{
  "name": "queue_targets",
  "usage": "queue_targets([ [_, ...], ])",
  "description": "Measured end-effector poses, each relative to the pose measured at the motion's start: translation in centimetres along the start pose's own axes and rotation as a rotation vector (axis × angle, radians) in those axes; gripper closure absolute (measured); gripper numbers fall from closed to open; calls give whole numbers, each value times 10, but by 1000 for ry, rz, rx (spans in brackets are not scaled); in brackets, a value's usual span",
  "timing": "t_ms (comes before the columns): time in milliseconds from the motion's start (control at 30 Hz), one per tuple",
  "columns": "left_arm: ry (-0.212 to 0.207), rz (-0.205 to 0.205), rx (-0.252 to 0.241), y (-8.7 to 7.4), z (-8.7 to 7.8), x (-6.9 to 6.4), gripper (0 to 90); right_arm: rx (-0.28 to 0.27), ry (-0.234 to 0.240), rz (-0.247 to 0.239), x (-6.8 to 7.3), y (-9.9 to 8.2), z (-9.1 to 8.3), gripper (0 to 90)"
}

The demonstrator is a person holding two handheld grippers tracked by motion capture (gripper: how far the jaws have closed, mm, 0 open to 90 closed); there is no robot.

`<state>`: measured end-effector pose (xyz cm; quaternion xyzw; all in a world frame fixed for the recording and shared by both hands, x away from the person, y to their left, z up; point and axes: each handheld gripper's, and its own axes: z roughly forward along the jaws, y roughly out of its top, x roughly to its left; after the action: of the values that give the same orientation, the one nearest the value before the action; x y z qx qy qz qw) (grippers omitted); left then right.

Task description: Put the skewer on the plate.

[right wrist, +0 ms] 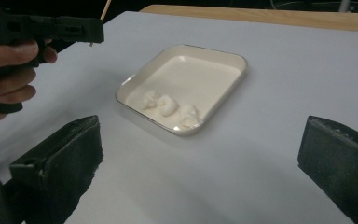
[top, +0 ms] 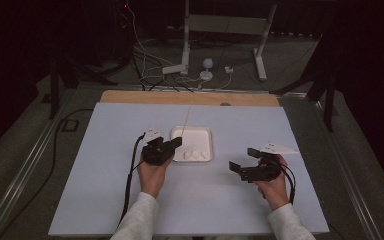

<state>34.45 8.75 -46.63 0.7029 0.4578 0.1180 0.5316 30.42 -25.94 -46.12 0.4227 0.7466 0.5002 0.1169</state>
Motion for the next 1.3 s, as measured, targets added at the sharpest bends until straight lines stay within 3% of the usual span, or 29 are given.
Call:
queue_targets([
  [500, 56, -44, 54, -10, 28, 1, 899, -79, -35, 61, -16, -4, -43, 0],
  [833, 113, -82, 122, -20, 47, 4, 895, -82, -48, 51, -18, -4, -46, 0],
  [1100, 165, -141, 152, -29, 48, 10, 895, -82, -47, 49, -18, -4, -46, 0],
  [1300, 175, -146, 171, -34, 48, 12, 894, -76, -46, 45, -16, -5, -45, 0],
])
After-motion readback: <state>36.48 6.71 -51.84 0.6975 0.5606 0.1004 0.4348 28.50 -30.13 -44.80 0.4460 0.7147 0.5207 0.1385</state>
